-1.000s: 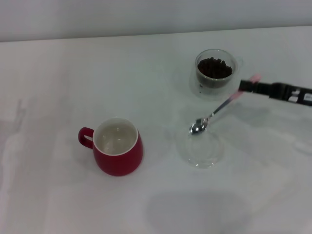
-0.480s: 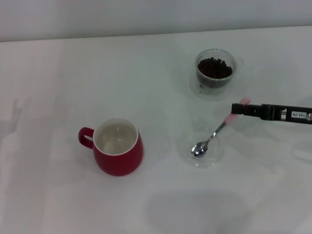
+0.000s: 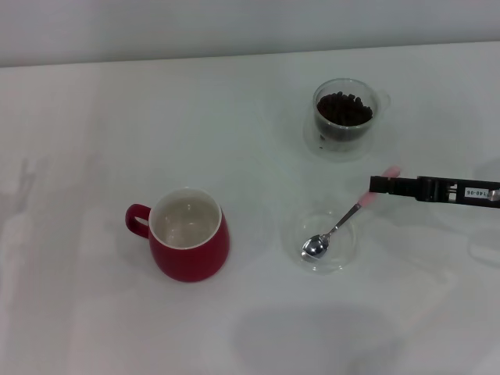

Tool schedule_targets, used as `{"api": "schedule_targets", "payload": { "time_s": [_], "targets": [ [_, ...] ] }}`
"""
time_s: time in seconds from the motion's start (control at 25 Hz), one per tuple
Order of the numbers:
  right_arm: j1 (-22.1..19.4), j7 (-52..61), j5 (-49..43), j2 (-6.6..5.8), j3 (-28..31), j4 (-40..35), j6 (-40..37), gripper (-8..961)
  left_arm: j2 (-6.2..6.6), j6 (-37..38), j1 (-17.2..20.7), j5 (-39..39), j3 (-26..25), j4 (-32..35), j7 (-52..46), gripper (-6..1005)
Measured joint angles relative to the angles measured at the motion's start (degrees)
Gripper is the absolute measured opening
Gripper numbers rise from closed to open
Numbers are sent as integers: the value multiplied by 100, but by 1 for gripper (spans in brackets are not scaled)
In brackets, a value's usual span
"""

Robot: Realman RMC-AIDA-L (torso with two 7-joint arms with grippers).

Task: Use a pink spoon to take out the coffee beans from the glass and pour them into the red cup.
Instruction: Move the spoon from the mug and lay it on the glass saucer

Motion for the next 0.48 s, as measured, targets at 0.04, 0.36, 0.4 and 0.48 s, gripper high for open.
{"api": "schedule_targets", "payload": {
  "time_s": [0.04, 0.36, 0.4, 0.48],
  "targets": [
    [1, 0, -1, 2, 0, 0, 3, 189, -2, -1, 2, 0, 0, 0, -1, 801],
    [62, 100, -23, 47, -8, 38, 99, 210, -15, -3, 49, 1, 0, 13, -18, 800],
    [71, 91, -33, 67, -28, 40, 163, 229, -15, 0, 66, 1, 7, 34, -18, 800],
    [94, 86, -86, 95, -58, 53, 310, 266, -15, 7, 72, 1, 13, 37, -19, 800]
  ]
}}
